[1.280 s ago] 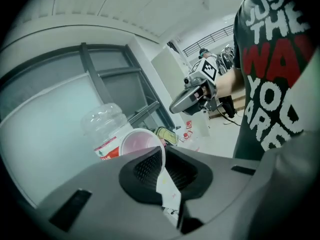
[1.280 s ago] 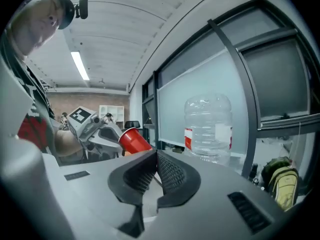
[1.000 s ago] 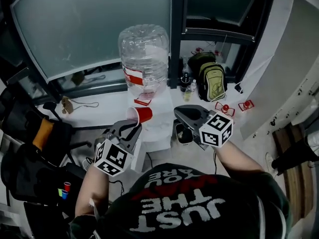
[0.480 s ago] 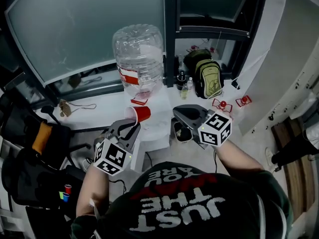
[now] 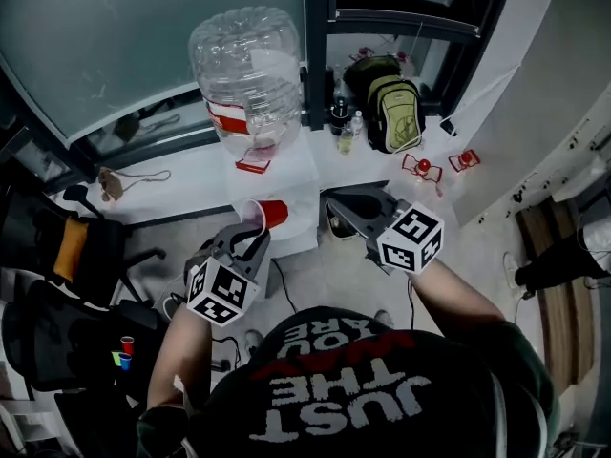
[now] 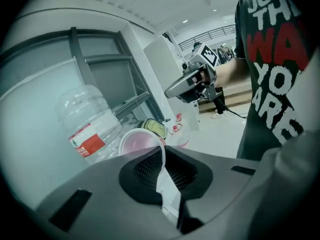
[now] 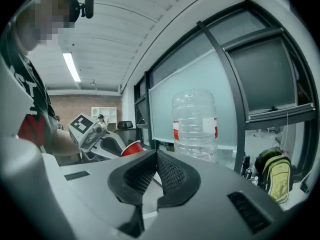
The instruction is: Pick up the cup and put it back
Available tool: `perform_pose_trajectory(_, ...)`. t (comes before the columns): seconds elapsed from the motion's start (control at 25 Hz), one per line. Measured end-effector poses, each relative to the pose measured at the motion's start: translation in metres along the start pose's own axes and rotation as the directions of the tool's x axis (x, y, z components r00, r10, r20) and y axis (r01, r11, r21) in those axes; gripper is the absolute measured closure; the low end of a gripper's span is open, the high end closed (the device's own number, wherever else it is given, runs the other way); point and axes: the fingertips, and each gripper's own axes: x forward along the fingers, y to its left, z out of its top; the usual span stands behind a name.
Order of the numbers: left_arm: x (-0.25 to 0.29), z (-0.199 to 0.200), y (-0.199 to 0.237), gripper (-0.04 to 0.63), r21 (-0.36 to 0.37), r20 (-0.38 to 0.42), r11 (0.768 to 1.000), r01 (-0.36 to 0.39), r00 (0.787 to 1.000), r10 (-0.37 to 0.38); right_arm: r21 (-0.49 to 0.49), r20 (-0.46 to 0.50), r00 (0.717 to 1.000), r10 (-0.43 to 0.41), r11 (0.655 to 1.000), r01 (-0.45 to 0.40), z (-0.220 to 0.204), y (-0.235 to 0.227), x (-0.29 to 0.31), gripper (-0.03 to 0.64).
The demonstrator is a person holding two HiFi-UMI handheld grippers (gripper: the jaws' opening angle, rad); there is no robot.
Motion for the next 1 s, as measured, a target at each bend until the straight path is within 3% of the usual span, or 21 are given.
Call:
perform_pose_trajectory(0.24, 0.078, -0.054, -0.041, 0.571, -0.103, -0.075, 0.987, 0.125, 0.988, -0.133, 0.030, -0.045, 0.999, -0.009, 0.999, 0.011, -0.073, -0.031, 0.012, 0.584)
perform_pose_trajectory(0.44, 0.185, -0.129, -0.096, 0.571, -0.142, -0.155, 0.970, 0.198, 0.963, -0.219, 0.033, -0.079, 0.997, -0.020, 0.999, 0.023, -0.173, -0.074, 0.036, 0.584)
perform_pose_trajectory(0.6, 0.264, -0.213, -0.162, 0.571, -0.156, -0.239, 0.949, 0.274, 0.921, -0.306, 0.065, -0.099, 0.995, -0.026, 0.997, 0.033, -0.278, -0.090, 0.052, 0.584)
perform_pose_trajectory(0.76, 0.356, -0.309, -0.217, 0.571, -0.146, -0.330, 0.941, 0.306, 0.881, -0.338, 0.085, -0.112, 0.993, -0.044, 0.995, 0.053, -0.391, -0.132, 0.067, 0.584)
perform_pose_trajectory(1.0, 0.443, -0.456, -0.281, 0.571, -0.246, -0.460, 0.922, 0.298, 0.801, -0.382, 0.131, -0.134, 0.988, -0.076, 0.987, 0.094, -0.553, -0.160, 0.087, 0.584)
